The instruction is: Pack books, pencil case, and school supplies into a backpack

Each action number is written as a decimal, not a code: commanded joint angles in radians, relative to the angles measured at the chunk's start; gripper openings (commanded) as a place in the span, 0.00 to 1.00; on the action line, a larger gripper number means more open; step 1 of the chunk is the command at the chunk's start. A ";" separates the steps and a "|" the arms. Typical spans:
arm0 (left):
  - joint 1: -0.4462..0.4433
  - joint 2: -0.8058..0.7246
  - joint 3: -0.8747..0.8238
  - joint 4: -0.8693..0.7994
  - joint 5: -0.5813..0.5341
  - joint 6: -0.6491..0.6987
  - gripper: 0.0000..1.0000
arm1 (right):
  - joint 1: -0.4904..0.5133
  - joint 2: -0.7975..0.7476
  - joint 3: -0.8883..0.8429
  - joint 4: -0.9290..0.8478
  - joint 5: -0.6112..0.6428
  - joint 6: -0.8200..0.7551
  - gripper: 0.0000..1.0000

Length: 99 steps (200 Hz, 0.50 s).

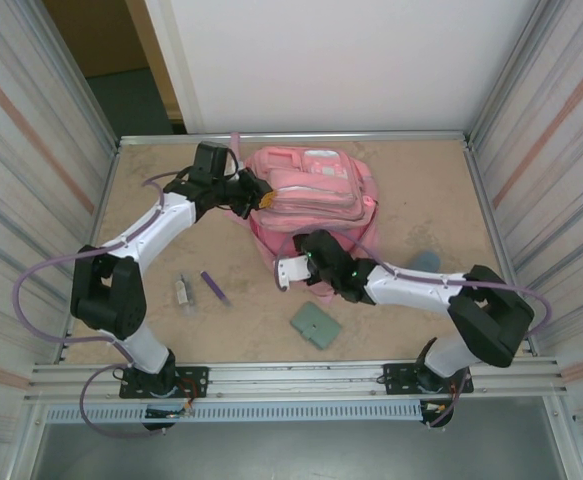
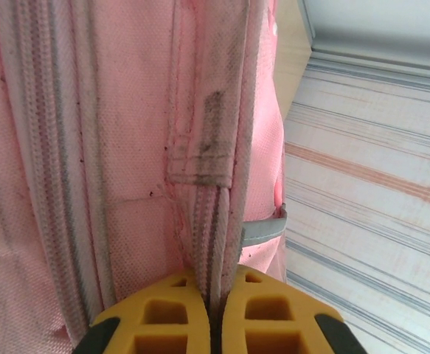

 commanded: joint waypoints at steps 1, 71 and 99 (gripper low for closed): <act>0.001 0.007 -0.014 0.092 0.022 0.033 0.07 | 0.070 -0.068 -0.030 -0.067 -0.092 0.102 0.53; -0.048 0.035 -0.109 -0.025 -0.042 0.236 0.23 | 0.145 -0.403 -0.087 -0.156 -0.189 0.326 0.54; -0.028 0.018 -0.172 -0.060 -0.059 0.297 0.36 | 0.034 -0.506 -0.089 -0.122 -0.116 0.547 0.55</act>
